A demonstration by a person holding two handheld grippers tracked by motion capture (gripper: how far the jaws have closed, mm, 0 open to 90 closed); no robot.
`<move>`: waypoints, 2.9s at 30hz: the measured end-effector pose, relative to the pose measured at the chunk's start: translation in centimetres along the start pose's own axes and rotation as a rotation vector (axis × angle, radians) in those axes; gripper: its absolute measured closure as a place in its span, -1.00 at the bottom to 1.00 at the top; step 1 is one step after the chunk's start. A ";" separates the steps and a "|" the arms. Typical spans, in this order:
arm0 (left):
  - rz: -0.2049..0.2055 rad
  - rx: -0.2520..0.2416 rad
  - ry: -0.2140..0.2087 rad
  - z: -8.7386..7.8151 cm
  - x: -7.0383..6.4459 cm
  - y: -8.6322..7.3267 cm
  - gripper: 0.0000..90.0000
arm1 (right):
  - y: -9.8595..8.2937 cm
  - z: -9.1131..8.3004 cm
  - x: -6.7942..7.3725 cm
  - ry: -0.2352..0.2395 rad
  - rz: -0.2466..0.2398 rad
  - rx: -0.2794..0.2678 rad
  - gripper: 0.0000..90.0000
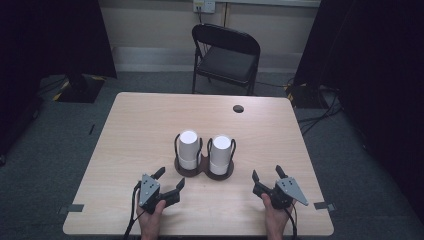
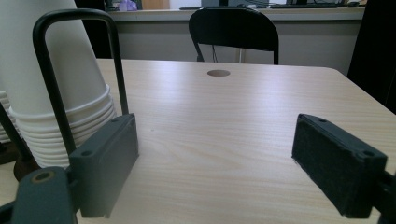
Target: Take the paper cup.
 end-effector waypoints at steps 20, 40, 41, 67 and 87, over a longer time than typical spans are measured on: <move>-0.017 0.014 -0.029 -0.1 0.0 0.0 -0.57 | 0.0 0.2 1.6 0.135 0.003 0.088 -0.32; -0.018 0.007 -0.030 -0.1 0.0 0.0 -0.57 | 3.0 0.6 4.7 0.291 0.005 0.056 -0.30; -0.017 0.007 -0.030 -0.1 0.0 0.0 -0.57 | 3.0 0.6 4.7 0.291 0.005 0.056 -0.30; -0.019 0.008 -0.033 -0.1 0.1 0.0 -0.58 | 7.9 2.3 7.3 0.392 -0.043 0.020 -0.30; -0.021 0.003 -0.033 -0.2 0.0 0.0 -0.58 | 10.3 5.4 8.6 0.459 -0.041 0.036 -0.58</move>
Point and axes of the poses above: each handheld gripper's, and its own axes: z roughly forward along the jaws, y roughly out of its top, x roughly to its left, the point moved 3 cm from there along z, roughly forward along the jaws, and after that the axes turned 2 degrees about z, right-handed, at the moved point
